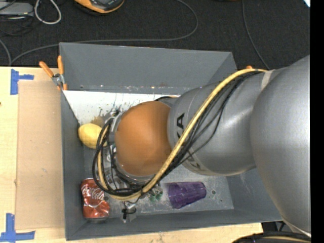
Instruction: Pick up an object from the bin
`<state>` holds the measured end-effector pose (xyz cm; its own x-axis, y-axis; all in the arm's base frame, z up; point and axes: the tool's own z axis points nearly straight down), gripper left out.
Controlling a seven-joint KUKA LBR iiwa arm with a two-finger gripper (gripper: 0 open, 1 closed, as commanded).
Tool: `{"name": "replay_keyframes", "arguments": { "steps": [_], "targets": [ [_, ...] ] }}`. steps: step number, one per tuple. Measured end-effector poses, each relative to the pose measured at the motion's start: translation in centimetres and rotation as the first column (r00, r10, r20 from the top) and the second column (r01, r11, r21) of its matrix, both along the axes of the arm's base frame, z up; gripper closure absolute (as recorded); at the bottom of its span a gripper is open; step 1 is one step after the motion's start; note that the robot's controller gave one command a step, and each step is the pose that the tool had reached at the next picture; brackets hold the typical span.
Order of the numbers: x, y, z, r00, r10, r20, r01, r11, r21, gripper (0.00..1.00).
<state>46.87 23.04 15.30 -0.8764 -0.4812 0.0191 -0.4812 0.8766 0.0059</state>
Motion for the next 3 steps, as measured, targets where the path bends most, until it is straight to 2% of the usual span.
{"name": "replay_keyframes", "arguments": {
  "steps": [1, 3],
  "targets": [
    [3.03, 1.41, -5.74, 1.000, -0.009, -0.011, 0.009, 1.000, -0.007, 1.00],
    [2.96, 1.43, -5.81, 1.000, 0.029, -0.009, -0.029, 1.000, -0.005, 1.00]
  ]
}}
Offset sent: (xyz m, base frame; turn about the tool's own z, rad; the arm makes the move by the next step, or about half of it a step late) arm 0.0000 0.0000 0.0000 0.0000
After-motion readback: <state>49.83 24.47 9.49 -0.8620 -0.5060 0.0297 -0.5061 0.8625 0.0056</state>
